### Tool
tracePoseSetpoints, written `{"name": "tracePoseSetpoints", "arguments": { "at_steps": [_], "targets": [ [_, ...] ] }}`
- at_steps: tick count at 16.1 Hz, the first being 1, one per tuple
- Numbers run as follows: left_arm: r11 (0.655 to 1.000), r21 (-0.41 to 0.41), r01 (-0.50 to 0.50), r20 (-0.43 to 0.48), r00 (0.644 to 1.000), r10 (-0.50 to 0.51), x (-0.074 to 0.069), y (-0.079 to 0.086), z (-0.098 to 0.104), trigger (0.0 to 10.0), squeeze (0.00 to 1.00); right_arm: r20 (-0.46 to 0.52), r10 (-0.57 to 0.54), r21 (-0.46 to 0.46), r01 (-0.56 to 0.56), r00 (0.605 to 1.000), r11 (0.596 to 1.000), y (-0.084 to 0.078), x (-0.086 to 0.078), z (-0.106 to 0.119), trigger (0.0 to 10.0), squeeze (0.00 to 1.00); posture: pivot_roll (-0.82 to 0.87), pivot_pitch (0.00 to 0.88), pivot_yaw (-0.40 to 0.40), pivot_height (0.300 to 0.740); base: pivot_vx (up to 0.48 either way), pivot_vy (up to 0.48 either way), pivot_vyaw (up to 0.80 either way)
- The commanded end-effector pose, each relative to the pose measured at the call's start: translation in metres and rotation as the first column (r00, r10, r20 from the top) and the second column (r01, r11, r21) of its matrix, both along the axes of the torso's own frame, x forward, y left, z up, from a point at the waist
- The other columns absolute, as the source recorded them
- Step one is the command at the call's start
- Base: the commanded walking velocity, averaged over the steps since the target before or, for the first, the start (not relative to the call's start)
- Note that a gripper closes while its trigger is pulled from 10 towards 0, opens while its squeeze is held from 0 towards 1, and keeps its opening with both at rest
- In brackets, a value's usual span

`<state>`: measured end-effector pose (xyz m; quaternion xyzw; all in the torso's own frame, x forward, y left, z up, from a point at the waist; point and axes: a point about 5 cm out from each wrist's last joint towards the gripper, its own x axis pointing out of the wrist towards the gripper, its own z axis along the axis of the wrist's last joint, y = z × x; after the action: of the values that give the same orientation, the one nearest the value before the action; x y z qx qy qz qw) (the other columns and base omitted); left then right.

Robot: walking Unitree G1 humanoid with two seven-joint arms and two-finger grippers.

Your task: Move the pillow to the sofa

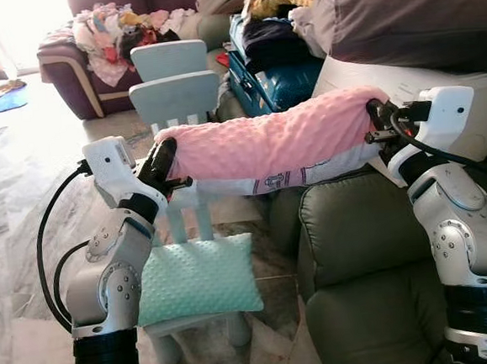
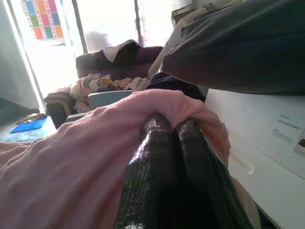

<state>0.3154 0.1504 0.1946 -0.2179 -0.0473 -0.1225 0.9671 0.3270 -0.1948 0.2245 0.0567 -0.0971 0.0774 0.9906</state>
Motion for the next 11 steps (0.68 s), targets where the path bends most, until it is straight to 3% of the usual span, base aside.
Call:
{"name": "tracePoseSetpoints", "arguments": {
  "at_steps": [1, 6, 11],
  "targets": [
    [1.0, -0.006, 0.002, 0.035, 0.999, -0.002, -0.0003, 0.0004, 0.01, 0.0, 0.0, 0.026, -0.001, -0.002, 0.001, 1.0, 1.0, -0.0002, 0.0, 0.0063, 0.0, 0.0, -0.08, 0.009, 0.022, 0.74, 0.0, 0.0, 0.0],
    [1.0, -0.019, 0.012, 0.028, 1.0, -0.011, -0.0006, -0.0011, 0.0094, 0.0, 0.0, 0.026, 0.0, -0.003, 0.0, 1.0, 1.0, -0.0003, -0.0003, 0.0066, 0.0, 0.0, -0.09, 0.01, 0.022, 0.74, 0.0, 0.0, 0.0],
    [1.0, -0.025, 0.017, 0.021, 1.0, -0.016, -0.0017, -0.002, 0.0082, 0.0, 0.0, 0.021, 0.0, -0.005, 0.0, 1.0, 1.0, -0.0011, -0.0012, 0.006, 0.0, 0.0, -0.09, 0.013, 0.02, 0.74, 0.0, 0.298, 0.0]
  ]
}}
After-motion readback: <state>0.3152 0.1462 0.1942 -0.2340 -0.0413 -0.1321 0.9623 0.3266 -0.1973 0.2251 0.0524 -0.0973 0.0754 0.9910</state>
